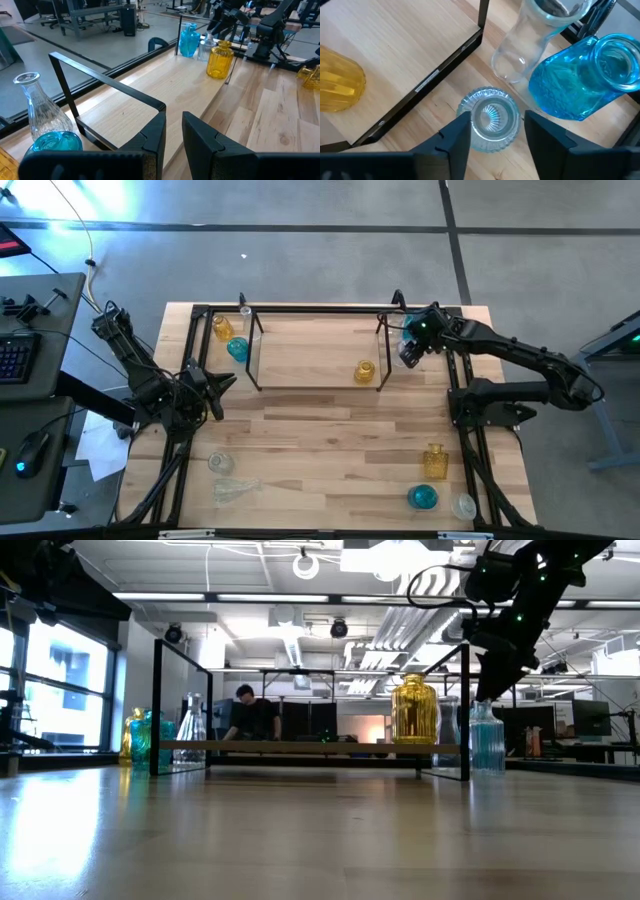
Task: Sort vases onto shelf
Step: Put the transparent vase on the shelf
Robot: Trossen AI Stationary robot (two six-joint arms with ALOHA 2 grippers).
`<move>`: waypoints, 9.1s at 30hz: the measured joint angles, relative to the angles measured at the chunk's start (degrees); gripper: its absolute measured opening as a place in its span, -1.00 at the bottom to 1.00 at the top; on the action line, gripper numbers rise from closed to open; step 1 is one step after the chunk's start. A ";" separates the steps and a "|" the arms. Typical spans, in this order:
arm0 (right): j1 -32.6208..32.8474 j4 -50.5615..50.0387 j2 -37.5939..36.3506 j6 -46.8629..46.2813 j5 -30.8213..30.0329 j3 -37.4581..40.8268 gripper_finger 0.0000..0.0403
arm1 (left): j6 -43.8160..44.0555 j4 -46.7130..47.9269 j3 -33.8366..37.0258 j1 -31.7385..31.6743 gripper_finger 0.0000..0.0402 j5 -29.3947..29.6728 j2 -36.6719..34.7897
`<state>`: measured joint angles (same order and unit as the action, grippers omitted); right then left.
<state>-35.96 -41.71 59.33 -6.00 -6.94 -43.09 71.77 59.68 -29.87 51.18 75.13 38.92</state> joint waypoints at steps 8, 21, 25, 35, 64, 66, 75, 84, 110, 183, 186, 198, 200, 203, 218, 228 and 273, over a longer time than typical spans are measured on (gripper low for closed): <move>-0.05 0.15 0.02 0.62 0.45 -0.02 -0.51 | -0.02 0.00 0.00 -0.01 -0.72 -0.02 0.00; -0.01 0.04 -0.07 0.64 0.37 -0.07 -0.58 | -0.02 0.00 0.00 -0.02 -0.72 -0.01 0.02; -0.01 -1.08 -0.71 0.39 0.46 -0.07 -0.58 | -0.03 0.00 0.00 -0.02 -0.72 0.00 0.01; -0.01 -5.25 -6.05 -1.96 0.82 -0.02 -0.58 | -1.11 0.00 0.00 -0.02 -0.72 0.02 0.02; 9.43 -12.24 -8.11 -10.70 0.89 0.48 -0.58 | -1.09 0.00 0.00 -0.02 -0.72 0.04 0.02; 10.15 -12.28 -8.11 -11.00 0.79 0.52 -0.58 | -1.09 0.01 0.00 -0.02 -0.72 0.04 0.01; 12.15 -12.37 -8.11 -12.45 0.52 0.58 -0.50 | -1.09 0.00 0.00 -0.02 -0.72 0.04 0.00; 13.92 -12.72 -8.04 -13.48 -1.44 0.72 -0.38 | -1.09 0.00 0.00 -0.02 -0.72 0.04 0.02; 14.20 -7.80 -7.98 -12.19 -3.20 6.14 0.19 | -1.51 0.01 0.00 -0.02 -0.72 0.04 0.00; 14.27 -21.43 -8.28 -11.52 -8.01 -13.86 -0.53 | -1.97 0.01 0.00 -0.04 -0.72 0.04 0.00; 14.24 -26.52 -8.25 -11.52 -10.77 -19.46 -0.53 | -1.97 0.03 0.01 -0.04 -0.72 0.04 0.01; 16.03 -29.97 -2.74 -8.08 -10.93 -36.32 -0.53 | -1.97 0.03 0.02 -0.04 -0.72 0.07 0.02; 17.60 -29.96 0.33 -6.48 -10.98 -40.41 -0.53 | -1.97 0.00 0.02 -0.04 -0.72 0.07 0.02; 20.04 -29.59 5.67 -3.84 -11.52 -47.48 -0.53 | -1.97 0.00 0.02 -0.04 -0.72 0.07 0.01; 27.05 -26.85 30.95 6.04 -9.22 -68.11 -0.53 | -1.97 0.00 0.02 -0.04 -0.72 0.07 0.02; 30.16 -22.07 39.02 6.04 -5.47 -67.43 -0.53 | -3.05 0.00 0.02 -0.02 -0.72 -2.63 0.02; 26.44 -12.74 62.43 15.30 13.32 -84.71 -0.53 | -9.42 -7.20 0.04 -0.02 -0.72 -0.96 0.02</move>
<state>-9.52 -54.45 121.76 9.30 6.39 -127.80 62.35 52.48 -29.83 51.16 74.17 38.94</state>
